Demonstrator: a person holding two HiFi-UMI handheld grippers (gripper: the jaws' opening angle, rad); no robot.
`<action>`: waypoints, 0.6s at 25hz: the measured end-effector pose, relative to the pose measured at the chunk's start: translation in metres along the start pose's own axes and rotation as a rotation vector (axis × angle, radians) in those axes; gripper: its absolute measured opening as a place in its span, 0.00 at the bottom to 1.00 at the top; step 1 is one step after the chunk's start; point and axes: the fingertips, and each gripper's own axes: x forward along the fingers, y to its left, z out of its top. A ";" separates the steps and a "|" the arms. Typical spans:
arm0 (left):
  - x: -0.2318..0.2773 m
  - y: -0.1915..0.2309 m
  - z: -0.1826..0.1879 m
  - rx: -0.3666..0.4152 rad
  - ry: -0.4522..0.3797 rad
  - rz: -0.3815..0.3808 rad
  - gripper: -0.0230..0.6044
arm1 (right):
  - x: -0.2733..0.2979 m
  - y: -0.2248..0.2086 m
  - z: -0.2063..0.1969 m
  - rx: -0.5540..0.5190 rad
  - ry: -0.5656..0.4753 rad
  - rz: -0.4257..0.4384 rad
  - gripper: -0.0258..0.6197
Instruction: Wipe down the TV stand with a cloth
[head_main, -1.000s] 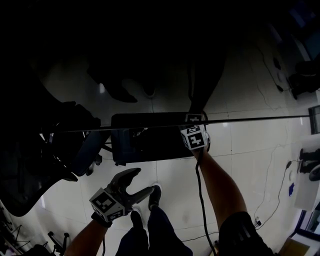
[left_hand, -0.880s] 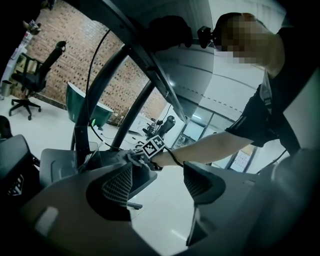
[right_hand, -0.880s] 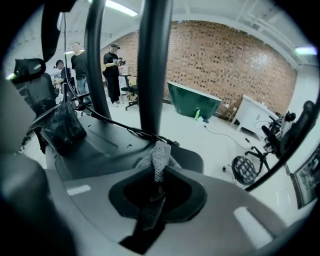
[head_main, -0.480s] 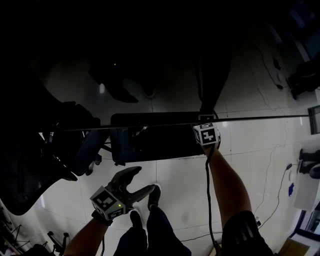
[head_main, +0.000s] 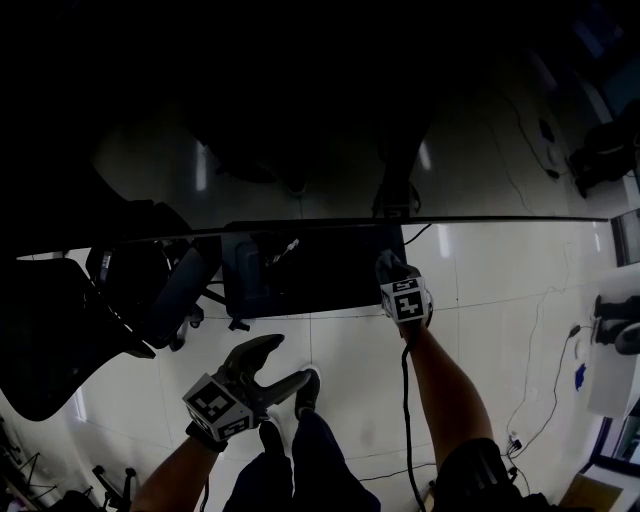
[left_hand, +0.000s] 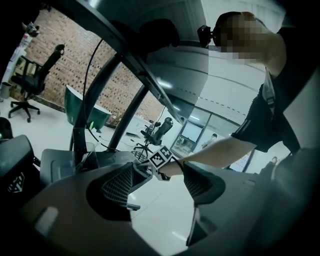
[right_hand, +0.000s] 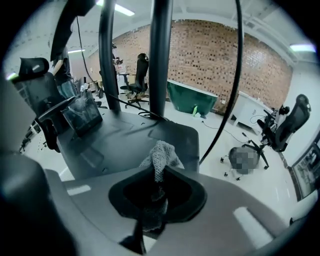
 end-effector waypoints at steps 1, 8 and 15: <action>-0.003 -0.004 0.001 0.009 0.004 -0.002 0.56 | -0.006 0.004 -0.007 0.002 0.003 0.002 0.11; -0.036 -0.035 0.000 0.037 0.009 -0.001 0.56 | -0.038 0.026 -0.049 -0.005 0.031 0.001 0.11; -0.088 -0.071 0.022 0.079 -0.052 0.012 0.56 | -0.143 0.076 -0.001 0.102 -0.238 0.054 0.11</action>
